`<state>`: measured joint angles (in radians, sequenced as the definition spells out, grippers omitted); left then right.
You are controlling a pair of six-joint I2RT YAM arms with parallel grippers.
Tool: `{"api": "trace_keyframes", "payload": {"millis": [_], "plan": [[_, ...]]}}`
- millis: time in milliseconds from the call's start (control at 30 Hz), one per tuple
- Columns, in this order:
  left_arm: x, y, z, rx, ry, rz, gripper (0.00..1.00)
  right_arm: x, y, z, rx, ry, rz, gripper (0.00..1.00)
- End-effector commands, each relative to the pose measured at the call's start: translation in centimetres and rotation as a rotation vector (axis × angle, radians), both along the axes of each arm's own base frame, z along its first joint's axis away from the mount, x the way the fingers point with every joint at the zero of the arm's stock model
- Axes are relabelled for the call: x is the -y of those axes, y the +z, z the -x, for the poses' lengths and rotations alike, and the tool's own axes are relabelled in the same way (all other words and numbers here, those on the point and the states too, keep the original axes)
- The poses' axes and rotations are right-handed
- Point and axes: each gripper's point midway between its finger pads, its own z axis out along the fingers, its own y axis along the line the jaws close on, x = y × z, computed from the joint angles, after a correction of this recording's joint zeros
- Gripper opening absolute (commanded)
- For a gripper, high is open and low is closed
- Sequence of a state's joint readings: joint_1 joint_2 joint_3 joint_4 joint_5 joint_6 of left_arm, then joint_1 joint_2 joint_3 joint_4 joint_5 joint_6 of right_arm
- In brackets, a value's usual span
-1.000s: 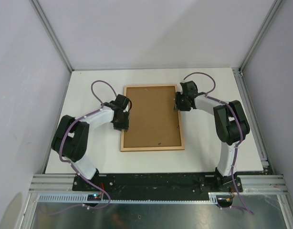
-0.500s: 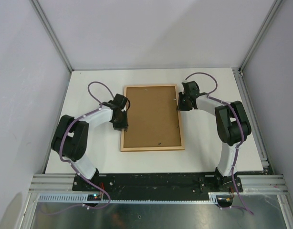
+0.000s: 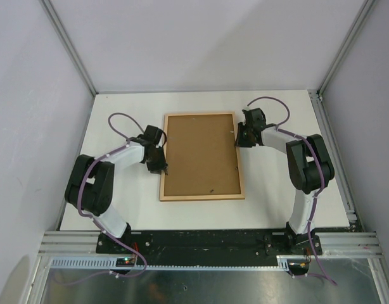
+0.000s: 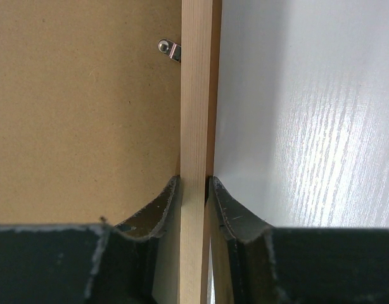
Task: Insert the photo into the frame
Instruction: Press the fastener onto the backboard.
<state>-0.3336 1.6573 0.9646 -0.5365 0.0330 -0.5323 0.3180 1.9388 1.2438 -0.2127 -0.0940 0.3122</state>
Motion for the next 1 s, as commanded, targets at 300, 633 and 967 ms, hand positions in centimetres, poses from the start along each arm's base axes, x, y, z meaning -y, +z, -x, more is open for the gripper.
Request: {"api": "trace_keyframes", "payload": {"millis": [300, 633, 967], "plan": [[-0.2, -0.5, 1.5, -0.016, 0.029, 0.019, 0.14, 0.0, 0.5, 0.9, -0.016, 0.023, -0.013, 0.0], [1.1, 3.4, -0.8, 0.096, -0.009, 0.084, 0.37, -0.5, 0.3, 1.2, -0.013, 0.047, -0.002, 0.0], [0.2, 6.4, -7.3, 0.212, -0.011, 0.043, 0.57, -1.6, 0.7, 2.1, -0.015, 0.084, 0.015, 0.0]]}}
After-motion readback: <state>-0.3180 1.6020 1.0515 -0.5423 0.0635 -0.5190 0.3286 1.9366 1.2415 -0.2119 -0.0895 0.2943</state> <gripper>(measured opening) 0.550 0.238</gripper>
